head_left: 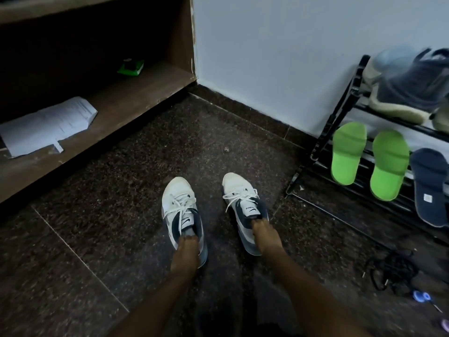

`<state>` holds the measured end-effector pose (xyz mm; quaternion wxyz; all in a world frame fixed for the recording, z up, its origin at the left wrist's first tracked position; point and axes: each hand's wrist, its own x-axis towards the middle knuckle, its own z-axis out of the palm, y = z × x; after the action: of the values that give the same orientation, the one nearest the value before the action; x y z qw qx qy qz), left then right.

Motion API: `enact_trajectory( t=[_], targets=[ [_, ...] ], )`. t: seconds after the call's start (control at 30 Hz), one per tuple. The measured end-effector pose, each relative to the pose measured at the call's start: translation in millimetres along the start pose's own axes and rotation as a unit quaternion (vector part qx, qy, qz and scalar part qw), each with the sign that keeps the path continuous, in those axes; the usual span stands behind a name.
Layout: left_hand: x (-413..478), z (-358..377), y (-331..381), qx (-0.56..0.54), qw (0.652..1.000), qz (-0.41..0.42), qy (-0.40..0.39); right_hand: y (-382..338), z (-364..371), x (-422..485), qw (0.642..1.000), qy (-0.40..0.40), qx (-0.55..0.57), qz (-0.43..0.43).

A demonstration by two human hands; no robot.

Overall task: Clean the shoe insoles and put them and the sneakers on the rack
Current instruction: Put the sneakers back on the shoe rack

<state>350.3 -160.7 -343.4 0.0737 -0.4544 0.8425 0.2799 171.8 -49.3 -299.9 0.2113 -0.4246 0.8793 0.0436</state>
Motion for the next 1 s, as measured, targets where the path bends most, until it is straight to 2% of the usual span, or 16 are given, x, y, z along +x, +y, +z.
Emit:
enact_trajectory(
  t=[0.17, 0.27, 0.33, 0.5, 0.67, 1.0],
  targets=[
    [-6.6, -19.1, 13.9, -0.018, 0.997, 0.066, 0.039, 7.2, -21.3, -15.8, 0.999, 0.012, 0.038, 0.011],
    [-8.6, -48.0, 36.3, 0.014, 0.993, 0.103, 0.053, 11.6, -43.2, -30.4, 0.998, 0.030, 0.047, 0.019],
    [-8.6, -67.0, 52.7, 0.018, 0.992, 0.102, 0.068, 13.1, -58.4, -38.0, 0.997, 0.046, 0.054, 0.026],
    [-12.6, -112.8, 97.9, 0.070, 0.981, 0.147, 0.102, 20.8, -110.5, -61.5, 0.991, 0.125, 0.038, 0.017],
    [-27.9, -160.0, 140.0, 0.062, 0.975, 0.173, 0.121, 27.1, -171.5, -94.2, 0.978, 0.208, 0.020, 0.003],
    [-84.5, -255.1, 225.6, 0.128, 0.939, 0.263, 0.179, 46.5, -282.1, -162.6, 0.926, 0.376, 0.037, 0.008]
  ],
)
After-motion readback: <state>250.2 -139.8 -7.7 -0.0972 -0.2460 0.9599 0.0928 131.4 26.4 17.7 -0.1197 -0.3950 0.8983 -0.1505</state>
